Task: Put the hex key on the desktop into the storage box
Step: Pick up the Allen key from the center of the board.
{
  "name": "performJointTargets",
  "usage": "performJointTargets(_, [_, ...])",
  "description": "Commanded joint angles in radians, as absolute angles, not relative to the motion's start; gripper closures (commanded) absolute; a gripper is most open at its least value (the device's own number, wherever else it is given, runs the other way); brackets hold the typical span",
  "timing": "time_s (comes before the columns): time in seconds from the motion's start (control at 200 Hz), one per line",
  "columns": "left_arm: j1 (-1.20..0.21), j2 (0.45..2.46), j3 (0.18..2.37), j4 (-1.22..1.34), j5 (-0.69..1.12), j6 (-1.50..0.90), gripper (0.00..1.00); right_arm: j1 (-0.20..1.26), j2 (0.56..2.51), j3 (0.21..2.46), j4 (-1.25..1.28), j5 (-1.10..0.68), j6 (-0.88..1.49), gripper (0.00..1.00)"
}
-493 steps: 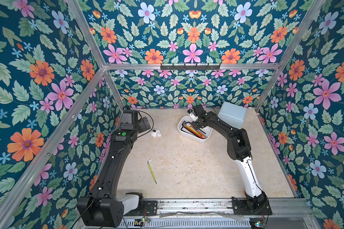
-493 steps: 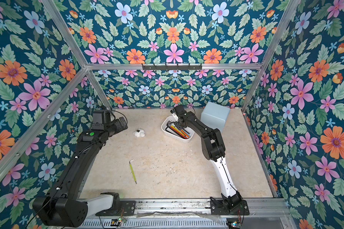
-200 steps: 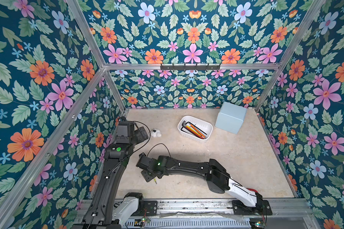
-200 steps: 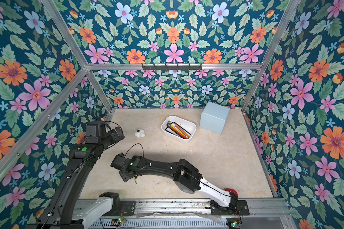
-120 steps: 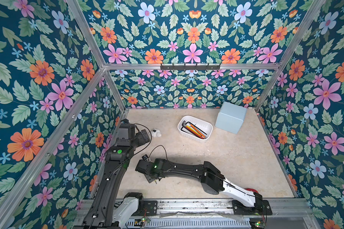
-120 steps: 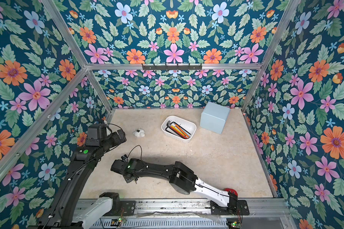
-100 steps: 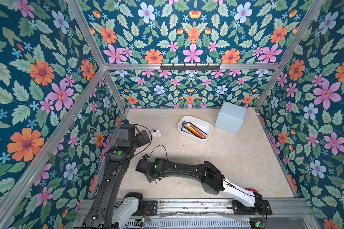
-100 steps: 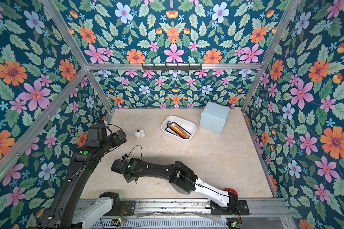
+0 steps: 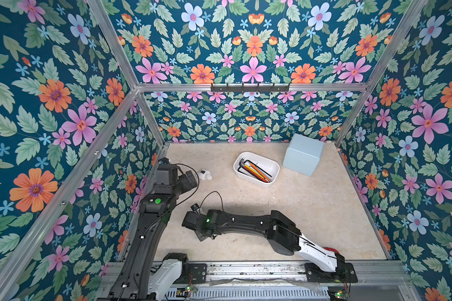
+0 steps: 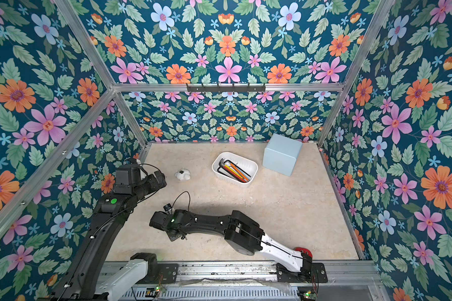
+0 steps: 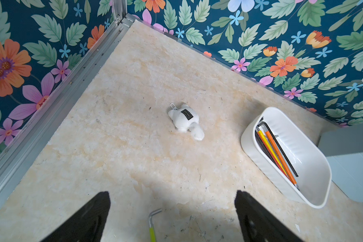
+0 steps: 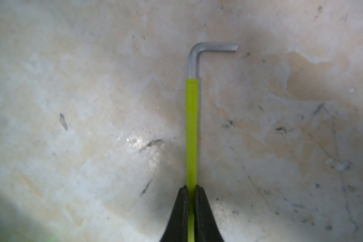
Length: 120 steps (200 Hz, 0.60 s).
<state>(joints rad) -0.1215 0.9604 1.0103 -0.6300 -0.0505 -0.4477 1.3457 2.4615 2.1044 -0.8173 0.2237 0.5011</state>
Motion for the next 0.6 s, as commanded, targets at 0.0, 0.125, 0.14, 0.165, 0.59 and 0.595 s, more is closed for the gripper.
performJointTargets(0.0, [-0.120, 0.967, 1.018, -0.601, -0.067, -0.466, 0.01, 1.308, 2.389, 2.014, -0.866, 0.236, 0.469, 1.00])
performJointTargets(0.125, [-0.120, 0.985, 1.030, -0.588, -0.085, -0.474, 0.01, 1.253, 2.250, 1.856, -0.748, 0.235, 0.421, 1.00])
performJointTargets(0.14, [-0.120, 0.986, 1.032, -0.588, -0.085, -0.475, 0.01, 1.244, 2.231, 1.837, -0.731, 0.228, 0.413, 1.00])
performJointTargets(0.165, [-0.120, 0.992, 1.036, -0.585, -0.089, -0.478, 0.00, 1.233, 2.200, 1.800, -0.702, 0.217, 0.395, 1.00])
performJointTargets(0.59, [-0.118, 1.078, 1.112, -0.536, -0.155, -0.496, 0.01, 0.919, 1.806, 1.416, -0.385, 0.093, 0.004, 1.00])
performJointTargets(0.595, [-0.117, 1.078, 1.112, -0.536, -0.156, -0.496, 0.00, 0.913, 1.806, 1.416, -0.383, 0.092, -0.004, 1.00])
